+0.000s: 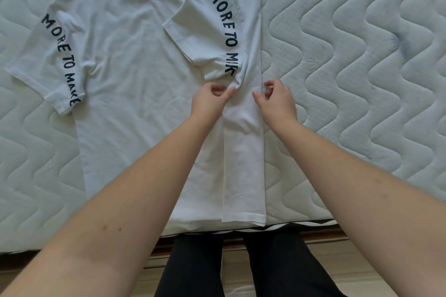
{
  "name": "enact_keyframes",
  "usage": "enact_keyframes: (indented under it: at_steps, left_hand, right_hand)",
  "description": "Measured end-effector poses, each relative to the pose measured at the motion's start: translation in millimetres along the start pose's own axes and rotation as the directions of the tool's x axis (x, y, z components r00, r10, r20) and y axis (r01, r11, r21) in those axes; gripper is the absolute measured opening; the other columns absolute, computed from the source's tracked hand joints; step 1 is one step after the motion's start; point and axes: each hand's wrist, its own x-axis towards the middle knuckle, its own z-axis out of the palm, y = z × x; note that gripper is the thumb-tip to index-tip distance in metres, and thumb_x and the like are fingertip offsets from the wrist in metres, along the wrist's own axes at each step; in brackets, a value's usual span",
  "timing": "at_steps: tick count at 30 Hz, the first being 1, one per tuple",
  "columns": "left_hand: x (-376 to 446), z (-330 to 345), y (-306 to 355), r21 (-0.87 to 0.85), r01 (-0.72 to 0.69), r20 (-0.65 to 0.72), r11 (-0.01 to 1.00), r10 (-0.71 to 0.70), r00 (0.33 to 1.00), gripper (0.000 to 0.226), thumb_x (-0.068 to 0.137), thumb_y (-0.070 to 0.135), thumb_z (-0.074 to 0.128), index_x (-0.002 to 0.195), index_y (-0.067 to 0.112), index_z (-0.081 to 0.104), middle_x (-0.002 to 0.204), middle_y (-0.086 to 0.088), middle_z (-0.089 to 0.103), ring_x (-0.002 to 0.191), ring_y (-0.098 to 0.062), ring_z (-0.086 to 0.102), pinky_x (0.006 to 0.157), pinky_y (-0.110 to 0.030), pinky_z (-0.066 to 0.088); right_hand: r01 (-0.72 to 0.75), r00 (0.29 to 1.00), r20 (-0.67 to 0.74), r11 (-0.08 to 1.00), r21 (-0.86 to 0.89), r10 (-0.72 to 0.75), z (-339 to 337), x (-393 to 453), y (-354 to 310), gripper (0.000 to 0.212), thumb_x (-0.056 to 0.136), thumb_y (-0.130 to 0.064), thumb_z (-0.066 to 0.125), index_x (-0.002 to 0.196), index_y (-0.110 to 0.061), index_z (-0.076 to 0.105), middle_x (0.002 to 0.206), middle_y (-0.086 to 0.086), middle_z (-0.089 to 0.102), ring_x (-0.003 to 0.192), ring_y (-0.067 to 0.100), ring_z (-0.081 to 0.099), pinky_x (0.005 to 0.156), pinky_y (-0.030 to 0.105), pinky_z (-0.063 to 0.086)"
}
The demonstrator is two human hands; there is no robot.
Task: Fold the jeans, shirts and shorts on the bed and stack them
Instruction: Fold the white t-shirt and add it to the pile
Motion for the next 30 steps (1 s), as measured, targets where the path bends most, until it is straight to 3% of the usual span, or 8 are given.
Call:
enact_keyframes:
  at_steps: [3,6,9,11,16,22,27,30]
  left_hand:
    - [14.3,7.3,23.2,-0.583,0.218,0.147,0.783,-0.162,0.976,0.027,0.090,0.033,0.071,0.096,0.007,0.068,0.092,-0.008,0.076,0.085,-0.018,0.073,0.080,-0.033,0.059]
    - [28.4,16.7,41.2,-0.740,0.334,0.204,0.584,-0.278,0.939,0.018,0.090,0.021,0.071,0.092,0.004,0.068,0.091,-0.011,0.075,0.088,-0.020,0.072,0.093,-0.039,0.056]
    - [32.0,26.2,42.2,-0.630,0.260,0.102,0.732,-0.254,0.962,0.060,0.079,0.018,0.083,0.126,0.005,0.048,0.124,-0.015,0.064,0.116,-0.027,0.062,0.100,-0.045,0.050]
    - [29.7,25.8,40.6,-0.535,0.152,0.018,0.831,-0.169,0.986,0.071,0.075,0.015,0.085,0.124,0.012,0.035,0.123,-0.010,0.061,0.112,-0.023,0.062,0.096,-0.039,0.052]
    - [42.7,11.9,29.6,-0.411,-0.069,-0.108,0.909,0.026,0.994,0.045,0.074,-0.002,0.072,0.113,0.008,0.050,0.105,-0.011,0.069,0.099,-0.023,0.068,0.094,-0.044,0.054]
    - [51.9,-3.1,21.9,-0.266,-0.035,-0.196,0.963,-0.018,0.980,0.036,0.080,0.011,0.073,0.108,0.022,0.053,0.094,0.001,0.070,0.093,-0.020,0.068,0.092,-0.043,0.054]
    - [49.8,-8.7,30.7,0.027,0.003,-0.084,1.000,-0.001,0.996,0.030,0.080,0.025,0.074,0.104,0.009,0.064,0.092,-0.006,0.071,0.086,-0.028,0.069,0.081,-0.039,0.057]
    - [46.0,-18.6,45.1,0.195,0.030,0.023,0.980,-0.036,0.999,0.033,0.086,0.034,0.063,0.082,0.001,0.070,0.074,-0.016,0.071,0.067,-0.033,0.069,0.070,-0.044,0.060]
  right_hand:
    - [-0.003,1.000,-0.006,0.999,0.033,0.003,1.6,11.8,-6.0,0.047,0.088,-0.036,0.067,0.127,-0.012,0.053,0.119,0.007,0.057,0.105,0.018,0.056,0.090,0.026,0.041]
    - [-0.014,1.000,-0.016,0.999,0.042,0.014,3.3,21.0,-11.8,0.046,0.088,-0.035,0.067,0.126,-0.013,0.054,0.117,0.006,0.059,0.098,0.011,0.051,0.084,0.020,0.035]
    - [-0.010,1.000,-0.024,0.998,0.060,0.012,6.0,25.2,-17.0,0.041,0.088,-0.032,0.067,0.123,-0.014,0.055,0.113,0.006,0.060,0.096,0.014,0.054,0.082,0.021,0.037]
    - [-0.021,1.000,-0.018,0.998,0.065,0.022,6.9,26.3,-19.2,0.038,0.089,-0.032,0.066,0.121,-0.015,0.055,0.111,0.006,0.060,0.095,0.015,0.055,0.081,0.023,0.038]
    - [-0.045,0.999,-0.022,0.999,0.020,0.045,4.7,31.4,-20.5,0.032,0.088,-0.029,0.065,0.116,-0.016,0.056,0.104,0.005,0.064,0.098,0.021,0.059,0.083,0.031,0.045]
    - [-0.081,0.996,-0.039,0.997,-0.007,0.080,6.3,38.2,-22.8,0.031,0.086,-0.029,0.067,0.112,-0.016,0.056,0.101,0.004,0.065,0.099,0.023,0.059,0.082,0.031,0.043]
    - [-0.086,0.994,-0.073,0.996,0.007,0.086,6.1,43.8,-25.9,0.032,0.088,-0.044,0.064,0.107,-0.019,0.055,0.099,0.000,0.063,0.097,0.022,0.059,0.082,0.033,0.045]
    - [-0.062,0.994,-0.087,0.998,-0.009,0.061,3.2,52.9,-32.5,0.036,0.088,-0.043,0.065,0.110,-0.017,0.056,0.104,0.004,0.063,0.101,0.022,0.058,0.089,0.038,0.046]
